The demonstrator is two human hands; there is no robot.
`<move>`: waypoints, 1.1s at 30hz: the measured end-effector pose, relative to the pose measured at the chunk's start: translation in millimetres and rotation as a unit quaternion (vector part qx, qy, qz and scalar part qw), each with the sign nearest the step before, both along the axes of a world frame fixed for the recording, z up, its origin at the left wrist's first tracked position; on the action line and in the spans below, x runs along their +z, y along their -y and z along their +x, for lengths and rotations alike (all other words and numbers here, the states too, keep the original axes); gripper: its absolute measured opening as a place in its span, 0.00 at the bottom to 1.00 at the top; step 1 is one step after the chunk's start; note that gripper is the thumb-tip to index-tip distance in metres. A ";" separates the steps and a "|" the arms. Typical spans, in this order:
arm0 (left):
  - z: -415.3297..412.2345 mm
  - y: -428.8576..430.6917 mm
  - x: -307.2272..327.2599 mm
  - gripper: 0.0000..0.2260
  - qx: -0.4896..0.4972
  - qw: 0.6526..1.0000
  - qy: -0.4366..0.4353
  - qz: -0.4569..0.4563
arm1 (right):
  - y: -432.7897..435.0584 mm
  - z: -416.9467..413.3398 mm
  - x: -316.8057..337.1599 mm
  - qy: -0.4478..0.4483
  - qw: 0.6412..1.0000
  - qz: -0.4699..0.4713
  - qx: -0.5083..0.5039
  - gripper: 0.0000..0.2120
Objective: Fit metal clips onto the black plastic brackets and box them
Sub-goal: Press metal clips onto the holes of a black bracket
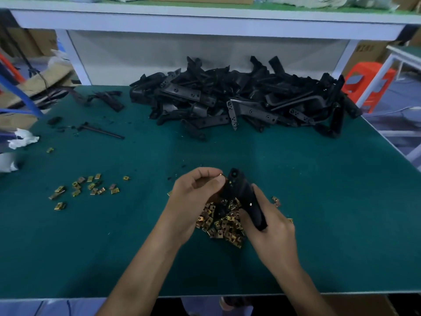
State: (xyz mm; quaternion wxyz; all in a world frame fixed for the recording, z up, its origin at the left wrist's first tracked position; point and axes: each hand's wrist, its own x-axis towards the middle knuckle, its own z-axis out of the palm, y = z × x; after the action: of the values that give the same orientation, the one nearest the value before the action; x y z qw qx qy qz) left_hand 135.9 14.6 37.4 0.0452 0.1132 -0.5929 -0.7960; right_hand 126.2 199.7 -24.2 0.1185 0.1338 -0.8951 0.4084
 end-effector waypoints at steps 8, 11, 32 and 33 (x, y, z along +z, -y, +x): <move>1.5 -3.1 -3.1 0.02 0.018 0.999 0.017 0.039 | 0.7 0.2 -6.2 -0.036 0.999 -0.002 0.005 0.30; 3.4 -3.0 -3.0 0.02 0.024 0.999 0.015 0.019 | 0.2 -1.1 -9.0 -0.037 0.999 0.003 0.012 0.31; 21.8 -126.6 -12.0 0.17 -0.200 0.903 -0.143 -0.352 | -89.8 116.5 -17.6 0.077 0.946 -0.158 -0.271 0.33; 30.8 -144.3 -15.7 0.19 -0.244 0.888 -0.153 -0.358 | -102.9 135.7 -21.3 0.080 0.934 -0.177 -0.300 0.32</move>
State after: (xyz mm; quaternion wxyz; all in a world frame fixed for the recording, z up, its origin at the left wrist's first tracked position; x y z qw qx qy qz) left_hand 166.7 158.9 21.7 -0.0230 -0.1820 -0.8323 -0.5231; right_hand 261.9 302.6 -45.4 0.1856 -0.1972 -0.8132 0.5152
